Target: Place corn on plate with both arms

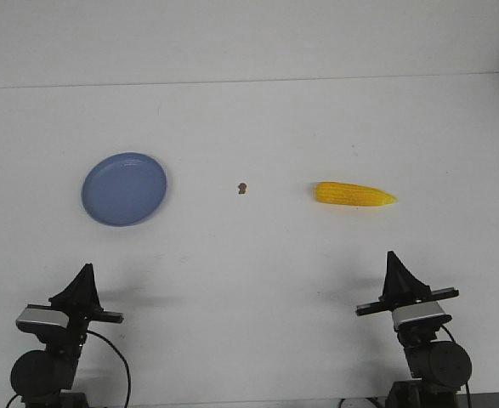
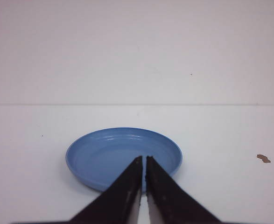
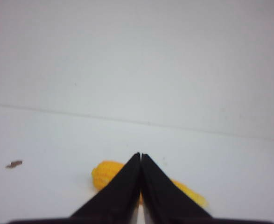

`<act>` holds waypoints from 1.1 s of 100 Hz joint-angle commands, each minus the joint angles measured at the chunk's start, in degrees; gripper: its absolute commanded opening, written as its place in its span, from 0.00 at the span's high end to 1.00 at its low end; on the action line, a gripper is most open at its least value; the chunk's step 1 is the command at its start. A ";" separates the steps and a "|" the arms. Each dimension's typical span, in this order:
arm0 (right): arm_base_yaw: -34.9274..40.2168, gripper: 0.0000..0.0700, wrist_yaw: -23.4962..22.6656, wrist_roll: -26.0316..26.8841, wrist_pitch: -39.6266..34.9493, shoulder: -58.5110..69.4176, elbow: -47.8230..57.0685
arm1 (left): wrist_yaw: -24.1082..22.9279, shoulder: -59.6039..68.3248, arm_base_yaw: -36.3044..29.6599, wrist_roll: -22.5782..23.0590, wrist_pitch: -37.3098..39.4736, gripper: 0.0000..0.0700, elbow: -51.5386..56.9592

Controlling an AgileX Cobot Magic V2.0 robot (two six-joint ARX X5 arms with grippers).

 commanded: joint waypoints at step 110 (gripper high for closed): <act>0.09 0.99 2.10 7.85 -56.63 38.05 56.46 | -2.97 40.35 0.04 -2.93 -54.29 0.98 59.43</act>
